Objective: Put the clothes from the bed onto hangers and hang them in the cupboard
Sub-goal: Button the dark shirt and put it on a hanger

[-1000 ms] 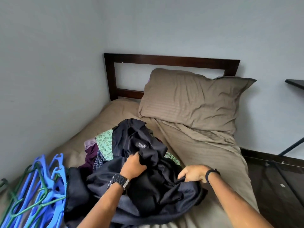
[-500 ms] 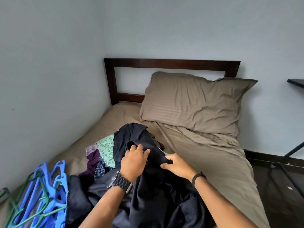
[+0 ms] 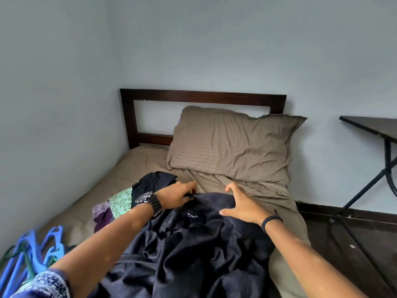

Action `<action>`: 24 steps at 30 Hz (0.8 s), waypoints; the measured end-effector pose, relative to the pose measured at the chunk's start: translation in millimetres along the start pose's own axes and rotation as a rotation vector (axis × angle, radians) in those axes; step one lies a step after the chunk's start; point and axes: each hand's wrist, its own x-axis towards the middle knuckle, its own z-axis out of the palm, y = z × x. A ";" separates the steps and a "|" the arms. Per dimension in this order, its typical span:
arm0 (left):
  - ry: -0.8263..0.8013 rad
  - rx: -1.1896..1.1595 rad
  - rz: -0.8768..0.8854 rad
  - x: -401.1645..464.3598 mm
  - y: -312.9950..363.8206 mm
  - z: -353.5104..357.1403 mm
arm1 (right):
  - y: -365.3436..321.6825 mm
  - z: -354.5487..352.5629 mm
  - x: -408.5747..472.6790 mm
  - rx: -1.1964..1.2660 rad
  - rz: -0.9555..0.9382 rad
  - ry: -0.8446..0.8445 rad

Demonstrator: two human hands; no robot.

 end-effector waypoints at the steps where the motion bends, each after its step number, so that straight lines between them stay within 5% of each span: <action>1: 0.029 -0.031 0.027 0.2 2.0 -2.2 | 0.2 2.3 -1.5 -0.087 -0.031 0.046; 5: 0.126 -0.043 0.065 1.7 16.5 -23.3 | -9.1 4.7 -1.5 -0.250 -0.147 0.207; 14: 0.592 0.036 0.001 21.6 60.8 -111.7 | -49.6 -19.4 5.6 -0.135 -0.117 0.565; 18: 0.655 0.178 0.020 32.5 81.1 -163.6 | -78.3 -48.2 -3.8 -0.099 -0.308 0.677; 22: 0.863 0.487 0.356 34.0 81.1 -213.7 | -83.7 -109.9 4.8 -0.184 -0.358 0.607; 24: 0.808 0.656 0.476 29.1 74.7 -235.6 | -89.1 -153.7 4.7 -0.334 -0.363 0.627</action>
